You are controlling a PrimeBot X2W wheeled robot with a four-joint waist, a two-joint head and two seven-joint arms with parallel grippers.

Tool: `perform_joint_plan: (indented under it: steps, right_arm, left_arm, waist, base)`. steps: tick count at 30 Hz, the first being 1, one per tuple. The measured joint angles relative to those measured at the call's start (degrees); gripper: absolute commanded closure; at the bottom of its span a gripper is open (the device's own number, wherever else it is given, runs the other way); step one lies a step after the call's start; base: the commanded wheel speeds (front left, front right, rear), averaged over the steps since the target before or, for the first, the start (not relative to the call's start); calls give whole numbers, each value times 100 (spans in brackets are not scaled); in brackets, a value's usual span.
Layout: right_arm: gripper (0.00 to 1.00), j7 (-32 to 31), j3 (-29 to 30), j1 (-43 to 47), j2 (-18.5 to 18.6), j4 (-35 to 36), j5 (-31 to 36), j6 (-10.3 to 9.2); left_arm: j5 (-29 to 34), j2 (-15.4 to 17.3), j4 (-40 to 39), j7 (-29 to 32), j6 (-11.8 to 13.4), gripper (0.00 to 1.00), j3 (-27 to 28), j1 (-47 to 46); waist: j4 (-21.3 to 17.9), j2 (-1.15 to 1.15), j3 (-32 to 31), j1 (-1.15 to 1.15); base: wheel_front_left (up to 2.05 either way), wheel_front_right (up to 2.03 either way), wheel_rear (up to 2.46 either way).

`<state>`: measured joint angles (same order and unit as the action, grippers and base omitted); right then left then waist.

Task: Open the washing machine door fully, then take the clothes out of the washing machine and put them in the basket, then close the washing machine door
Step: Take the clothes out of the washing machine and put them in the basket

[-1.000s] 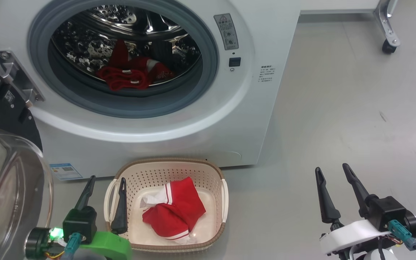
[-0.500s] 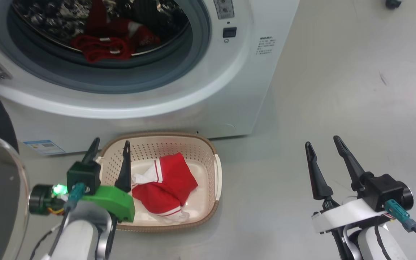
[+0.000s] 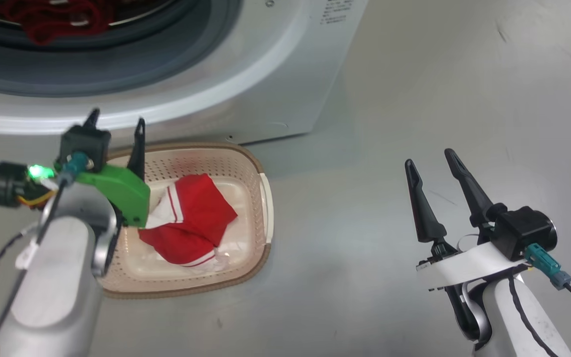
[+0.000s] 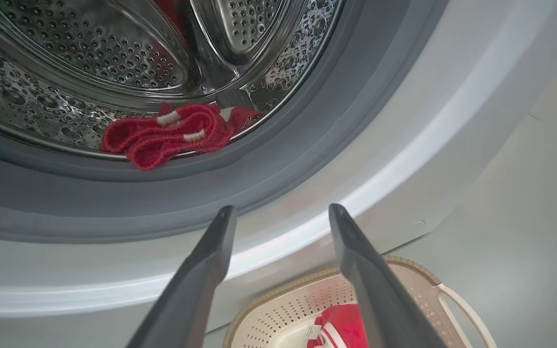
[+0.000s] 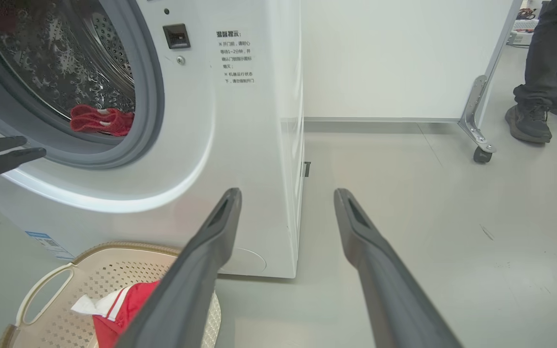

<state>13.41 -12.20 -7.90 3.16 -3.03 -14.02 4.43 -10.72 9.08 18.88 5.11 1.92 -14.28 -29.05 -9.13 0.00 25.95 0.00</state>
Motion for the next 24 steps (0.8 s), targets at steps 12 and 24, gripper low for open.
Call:
perform_joint_plan:
  steps: [12,24]
  right_arm:
    - [0,53,-231,-420,-42,-231,-149,22]
    - [0,62,-586,-609,-48,-485,-523,78]
  left_arm:
    - [300,502,294,655,-256,0,66,-1552]
    - [427,1032,797,1296,-324,0,316,-2509]
  waist:
    - [-480,0,754,1]
    - [-888,0,1059,1]
  base:
    - [0,0,0]
    - [0,0,0]
